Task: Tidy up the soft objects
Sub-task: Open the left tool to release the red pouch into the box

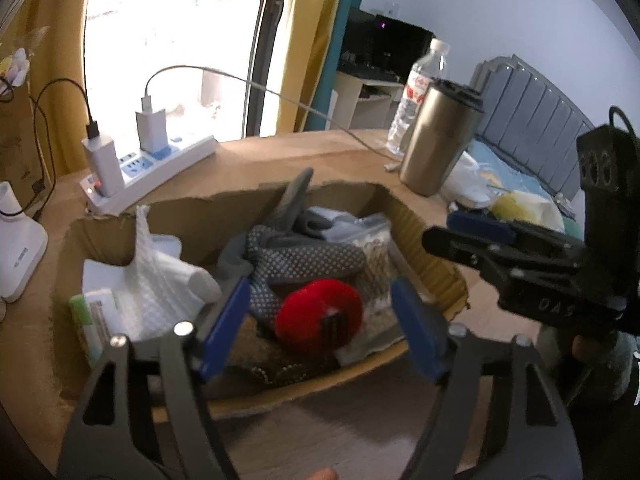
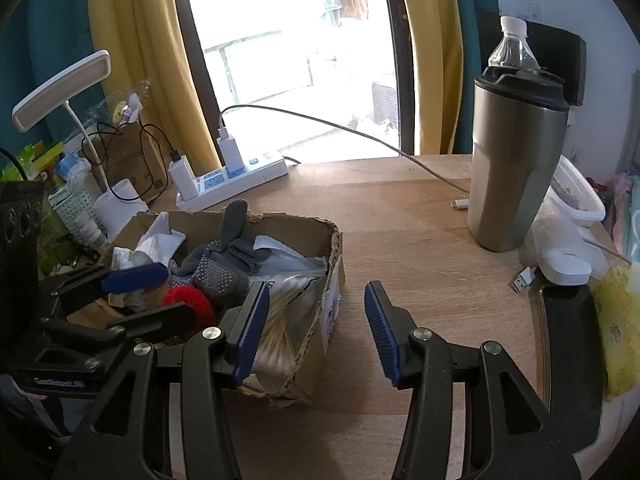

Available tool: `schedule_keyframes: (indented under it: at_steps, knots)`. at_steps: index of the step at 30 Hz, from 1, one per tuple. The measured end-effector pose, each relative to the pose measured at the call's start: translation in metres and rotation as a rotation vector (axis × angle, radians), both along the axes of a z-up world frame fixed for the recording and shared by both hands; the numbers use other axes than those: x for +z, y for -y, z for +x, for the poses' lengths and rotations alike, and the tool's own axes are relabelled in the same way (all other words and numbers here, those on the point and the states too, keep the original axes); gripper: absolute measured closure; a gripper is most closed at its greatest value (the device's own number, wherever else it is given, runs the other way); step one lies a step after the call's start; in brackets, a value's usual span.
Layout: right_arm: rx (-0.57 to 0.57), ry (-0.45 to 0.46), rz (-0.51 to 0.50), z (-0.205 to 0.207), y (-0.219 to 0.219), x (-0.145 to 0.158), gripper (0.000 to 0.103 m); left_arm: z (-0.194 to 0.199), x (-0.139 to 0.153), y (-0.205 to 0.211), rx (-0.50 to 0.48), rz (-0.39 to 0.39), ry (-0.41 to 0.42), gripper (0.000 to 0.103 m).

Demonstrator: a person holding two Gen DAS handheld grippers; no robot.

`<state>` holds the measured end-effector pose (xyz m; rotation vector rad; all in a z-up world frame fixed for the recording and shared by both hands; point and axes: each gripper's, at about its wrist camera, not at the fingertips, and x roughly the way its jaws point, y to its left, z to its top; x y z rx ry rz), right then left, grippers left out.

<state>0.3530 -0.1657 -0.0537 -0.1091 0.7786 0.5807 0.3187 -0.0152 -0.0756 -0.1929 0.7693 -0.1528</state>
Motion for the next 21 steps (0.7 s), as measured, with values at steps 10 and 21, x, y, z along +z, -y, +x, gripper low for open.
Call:
schedule_keyframes:
  at_steps: [10, 21]
  knots:
    - [0.008, 0.026, 0.003, -0.018, -0.007, 0.013, 0.050, -0.023, 0.020, -0.008, 0.029, 0.018, 0.050, 0.027]
    - [0.017, 0.068, -0.002, -0.052, -0.012, 0.032, 0.046, -0.059, 0.043, -0.017, 0.046, 0.026, 0.119, 0.026]
